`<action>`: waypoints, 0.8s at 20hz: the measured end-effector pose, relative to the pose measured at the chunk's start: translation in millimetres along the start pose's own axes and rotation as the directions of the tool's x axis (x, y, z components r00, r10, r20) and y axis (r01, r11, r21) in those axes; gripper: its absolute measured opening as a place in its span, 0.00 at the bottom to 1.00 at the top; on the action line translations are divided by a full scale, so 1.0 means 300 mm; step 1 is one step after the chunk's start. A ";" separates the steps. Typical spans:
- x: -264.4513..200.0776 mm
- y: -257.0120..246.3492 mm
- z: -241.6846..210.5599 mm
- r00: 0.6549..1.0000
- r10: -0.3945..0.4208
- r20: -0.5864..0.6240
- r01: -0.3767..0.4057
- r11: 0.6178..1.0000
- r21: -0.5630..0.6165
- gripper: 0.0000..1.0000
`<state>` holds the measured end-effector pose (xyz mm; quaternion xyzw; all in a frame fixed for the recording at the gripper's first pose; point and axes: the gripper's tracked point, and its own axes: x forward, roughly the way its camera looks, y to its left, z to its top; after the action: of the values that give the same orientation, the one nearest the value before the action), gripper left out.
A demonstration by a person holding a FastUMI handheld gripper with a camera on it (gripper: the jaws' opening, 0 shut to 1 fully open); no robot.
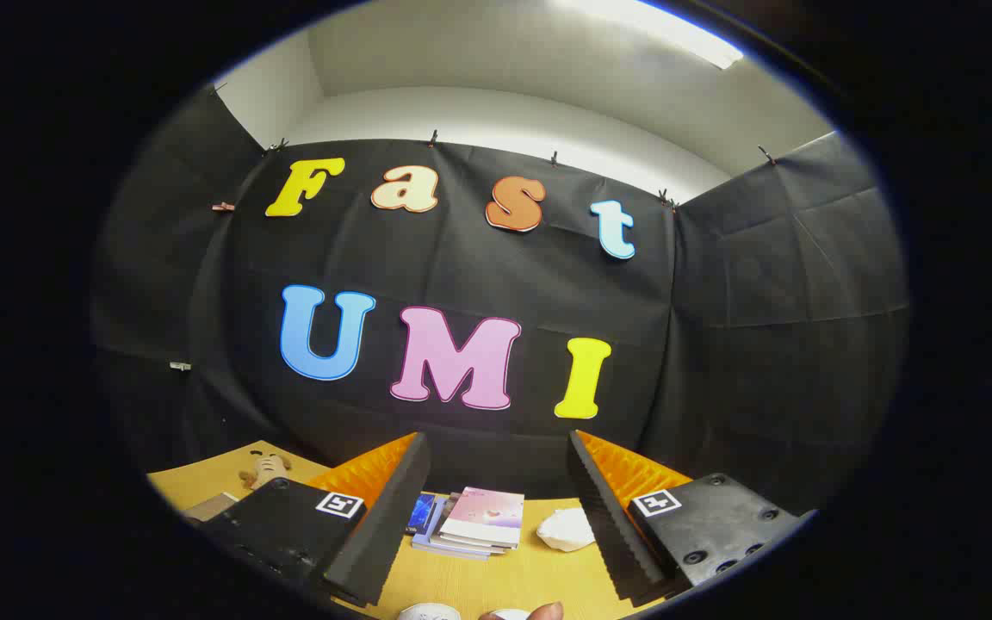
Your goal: Open the storage box then place both shoes into the box .Put the left shoe in first, then the right shoe, with the right side of both shoes facing outward in a uniform manner.
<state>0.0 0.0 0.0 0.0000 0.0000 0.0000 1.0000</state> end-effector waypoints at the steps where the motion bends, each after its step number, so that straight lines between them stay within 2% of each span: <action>1: -0.001 0.002 -0.003 1.000 0.001 -0.004 -0.001 1.000 0.004 0.97; 12: -0.026 -0.006 -0.037 0.999 -0.009 -0.035 0.008 1.000 -0.029 0.97; 16: -0.039 0.015 -0.042 0.999 0.023 -0.037 -0.023 0.999 -0.023 0.97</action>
<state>-11.8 4.5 -12.7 -0.0115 0.0183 0.0115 0.9997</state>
